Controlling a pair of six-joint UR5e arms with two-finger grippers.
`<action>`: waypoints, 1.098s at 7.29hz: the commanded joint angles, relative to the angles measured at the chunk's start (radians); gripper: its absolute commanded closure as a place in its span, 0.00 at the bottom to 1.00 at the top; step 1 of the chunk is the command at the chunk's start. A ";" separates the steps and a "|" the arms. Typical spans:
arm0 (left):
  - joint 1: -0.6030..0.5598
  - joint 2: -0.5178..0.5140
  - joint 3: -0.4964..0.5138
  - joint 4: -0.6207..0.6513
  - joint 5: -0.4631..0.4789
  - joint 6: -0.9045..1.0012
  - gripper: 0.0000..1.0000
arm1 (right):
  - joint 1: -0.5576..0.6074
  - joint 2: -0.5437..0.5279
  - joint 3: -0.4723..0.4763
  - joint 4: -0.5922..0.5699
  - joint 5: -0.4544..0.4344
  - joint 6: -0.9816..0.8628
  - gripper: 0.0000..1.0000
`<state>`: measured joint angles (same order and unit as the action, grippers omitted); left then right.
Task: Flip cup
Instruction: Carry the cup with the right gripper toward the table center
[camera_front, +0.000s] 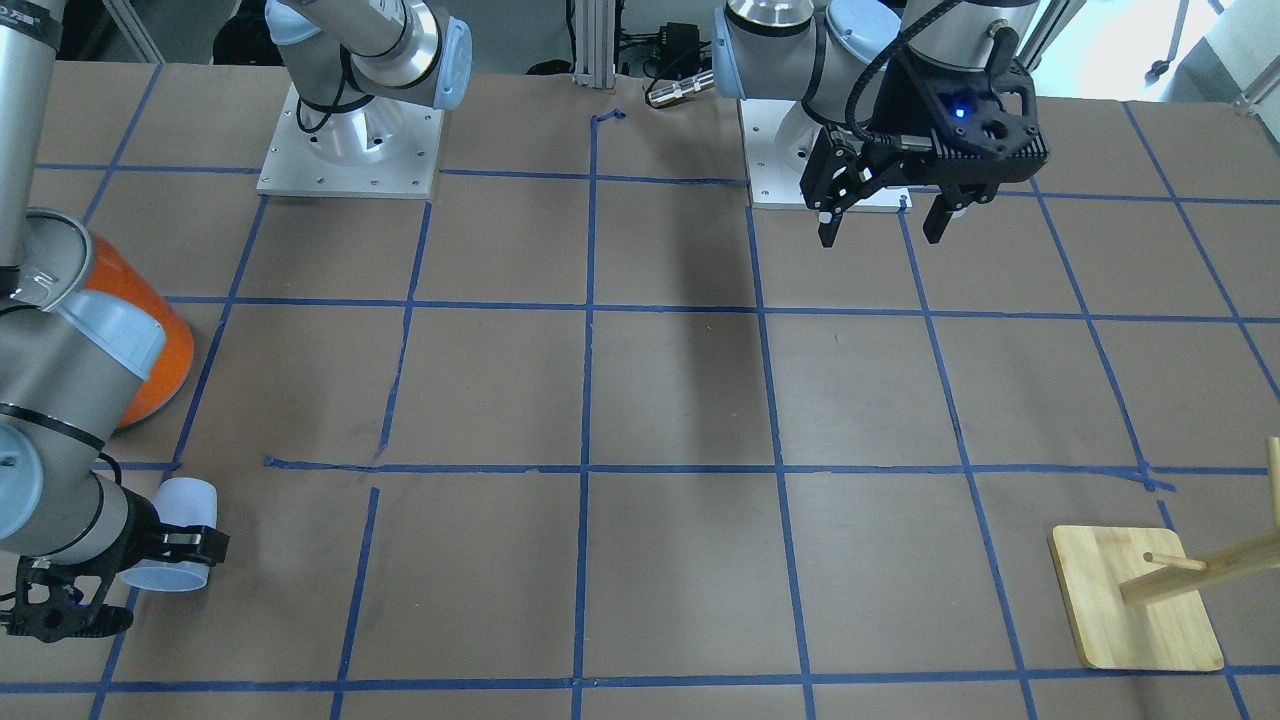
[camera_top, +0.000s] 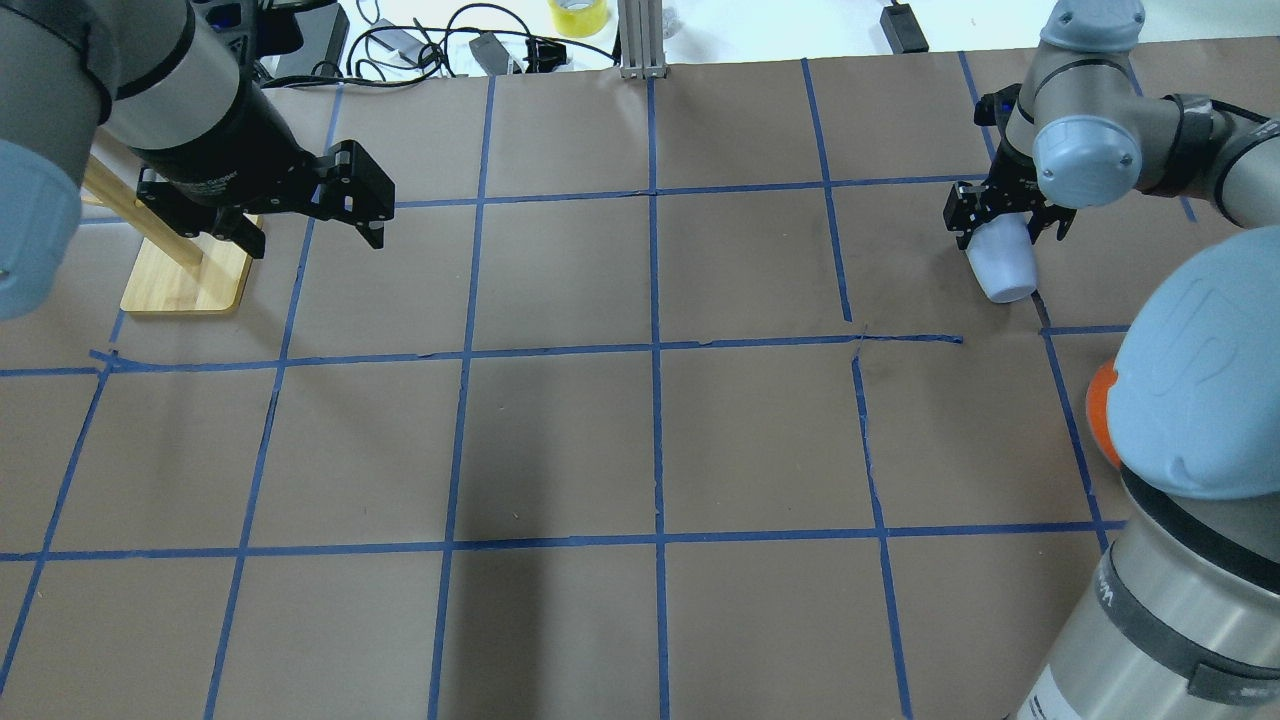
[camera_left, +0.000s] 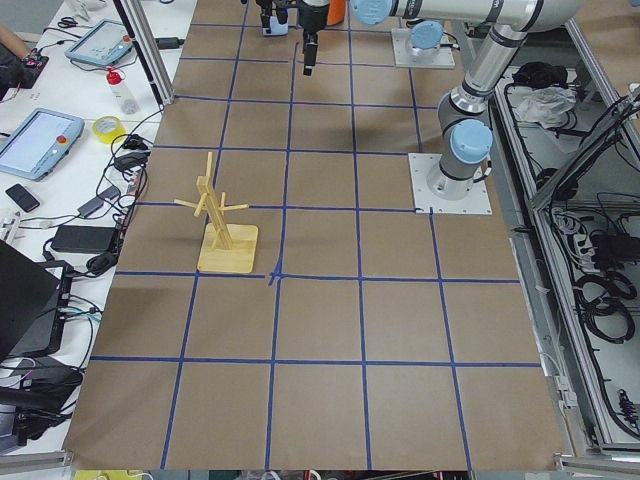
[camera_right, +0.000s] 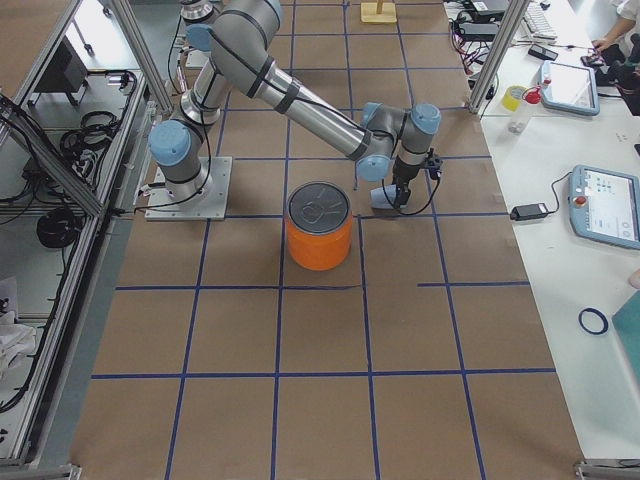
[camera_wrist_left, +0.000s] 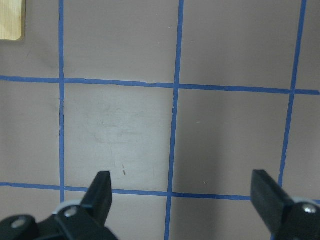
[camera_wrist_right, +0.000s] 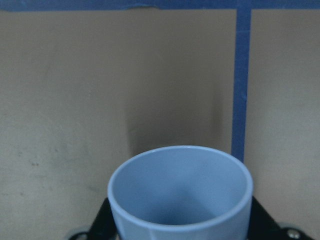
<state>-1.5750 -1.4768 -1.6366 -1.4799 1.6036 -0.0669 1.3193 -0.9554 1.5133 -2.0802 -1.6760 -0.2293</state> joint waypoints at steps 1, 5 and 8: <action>0.009 0.003 -0.003 -0.031 -0.008 -0.001 0.00 | 0.004 -0.031 -0.019 0.011 0.015 -0.084 0.76; 0.012 -0.005 -0.008 -0.042 0.001 -0.008 0.00 | 0.324 -0.174 -0.005 0.037 0.073 -0.304 0.92; 0.039 -0.020 -0.012 -0.045 -0.011 0.001 0.00 | 0.571 -0.132 -0.004 -0.026 0.074 -0.365 0.96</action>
<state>-1.5562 -1.4910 -1.6463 -1.5296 1.5976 -0.0755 1.7969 -1.1088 1.5082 -2.0784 -1.6013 -0.5496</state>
